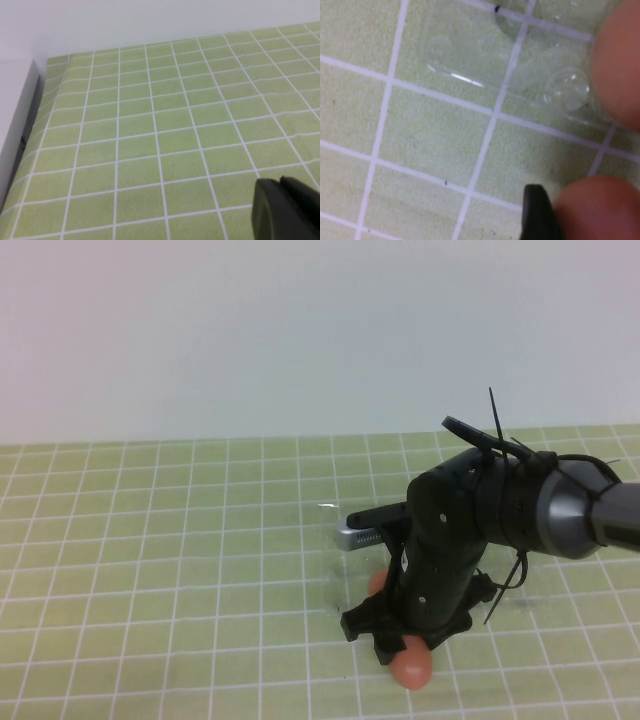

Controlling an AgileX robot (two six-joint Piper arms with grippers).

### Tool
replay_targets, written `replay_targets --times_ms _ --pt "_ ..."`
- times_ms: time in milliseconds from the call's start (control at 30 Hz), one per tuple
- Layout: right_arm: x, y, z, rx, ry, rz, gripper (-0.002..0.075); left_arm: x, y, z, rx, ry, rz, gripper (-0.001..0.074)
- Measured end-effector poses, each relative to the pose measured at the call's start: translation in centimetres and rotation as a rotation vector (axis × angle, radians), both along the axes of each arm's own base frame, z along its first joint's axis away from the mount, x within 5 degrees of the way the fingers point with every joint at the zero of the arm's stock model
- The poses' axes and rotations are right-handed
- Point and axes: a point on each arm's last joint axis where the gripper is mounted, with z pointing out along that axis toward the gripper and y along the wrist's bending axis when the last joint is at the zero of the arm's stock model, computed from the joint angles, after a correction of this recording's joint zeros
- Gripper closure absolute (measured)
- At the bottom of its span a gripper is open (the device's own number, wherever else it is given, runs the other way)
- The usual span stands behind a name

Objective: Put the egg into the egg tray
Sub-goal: Pick up the egg, then place the egg in the egg tray

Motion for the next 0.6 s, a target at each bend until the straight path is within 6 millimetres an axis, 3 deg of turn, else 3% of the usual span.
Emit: replay_targets --times_ms 167,333,433,533,600 --pt "-0.4 0.3 1.6 0.019 -0.033 0.039 0.0322 0.0 0.0 0.0 0.0 0.0 0.0 0.0737" --pt "-2.0 0.6 8.5 0.123 -0.226 0.111 0.0323 0.0 0.0 0.0 0.0 0.0 0.0 0.0736" --pt "-3.2 -0.3 12.7 0.196 -0.391 0.128 0.0323 0.0 0.0 0.0 0.0 0.0 0.0 0.0736" --pt "-4.6 -1.7 15.0 0.27 -0.571 0.136 0.0323 0.0 0.0 0.0 0.0 0.0 0.0 0.0736" --pt "-5.8 -2.8 15.0 0.303 -0.658 0.152 0.0323 0.0 0.0 0.0 0.0 0.0 0.0 0.0736"
